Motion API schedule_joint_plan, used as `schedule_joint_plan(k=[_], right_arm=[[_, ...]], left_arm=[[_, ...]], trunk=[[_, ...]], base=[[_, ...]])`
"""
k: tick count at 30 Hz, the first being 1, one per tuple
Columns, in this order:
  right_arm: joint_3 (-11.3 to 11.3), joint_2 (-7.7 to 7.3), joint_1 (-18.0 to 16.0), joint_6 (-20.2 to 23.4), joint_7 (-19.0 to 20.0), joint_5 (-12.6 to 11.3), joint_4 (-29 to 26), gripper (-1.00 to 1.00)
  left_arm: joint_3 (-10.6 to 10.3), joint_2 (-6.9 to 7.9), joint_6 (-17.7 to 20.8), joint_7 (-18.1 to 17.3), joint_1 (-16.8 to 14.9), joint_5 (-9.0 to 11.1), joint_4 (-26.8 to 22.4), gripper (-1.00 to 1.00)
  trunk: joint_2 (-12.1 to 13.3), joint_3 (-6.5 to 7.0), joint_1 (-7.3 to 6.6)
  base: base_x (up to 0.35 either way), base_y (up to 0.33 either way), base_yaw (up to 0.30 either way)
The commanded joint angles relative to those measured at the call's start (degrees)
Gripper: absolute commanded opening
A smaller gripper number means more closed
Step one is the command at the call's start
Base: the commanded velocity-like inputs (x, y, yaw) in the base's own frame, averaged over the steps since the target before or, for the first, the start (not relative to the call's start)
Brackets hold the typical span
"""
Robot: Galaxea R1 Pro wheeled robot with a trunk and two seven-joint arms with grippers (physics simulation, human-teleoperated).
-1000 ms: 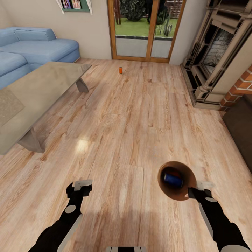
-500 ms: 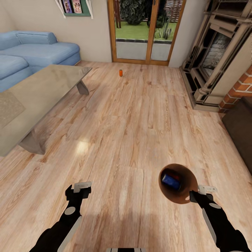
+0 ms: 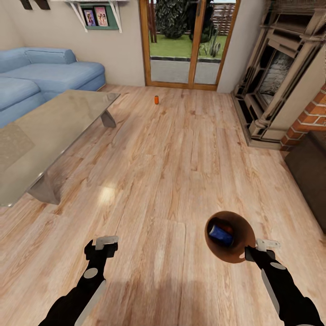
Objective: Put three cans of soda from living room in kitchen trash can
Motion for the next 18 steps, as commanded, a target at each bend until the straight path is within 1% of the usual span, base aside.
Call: schedule_joint_plan(k=[1,18], right_arm=[[0.00,0.00,-0.02,0.00,0.25,-0.15,-0.04,-1.00],[0.00,0.00,-0.02,0.00,0.23,-0.13,-0.04,-1.00]], left_arm=[[0.00,0.00,0.00,0.01,0.00,0.01,0.01,1.00],[0.00,0.00,0.05,-0.04,0.00,0.07,0.03,1.00]], trunk=[[0.41,0.28,-0.23],[7.23,4.81,-3.96]], base=[[0.000,0.000,0.000],[0.000,0.000,0.000]])
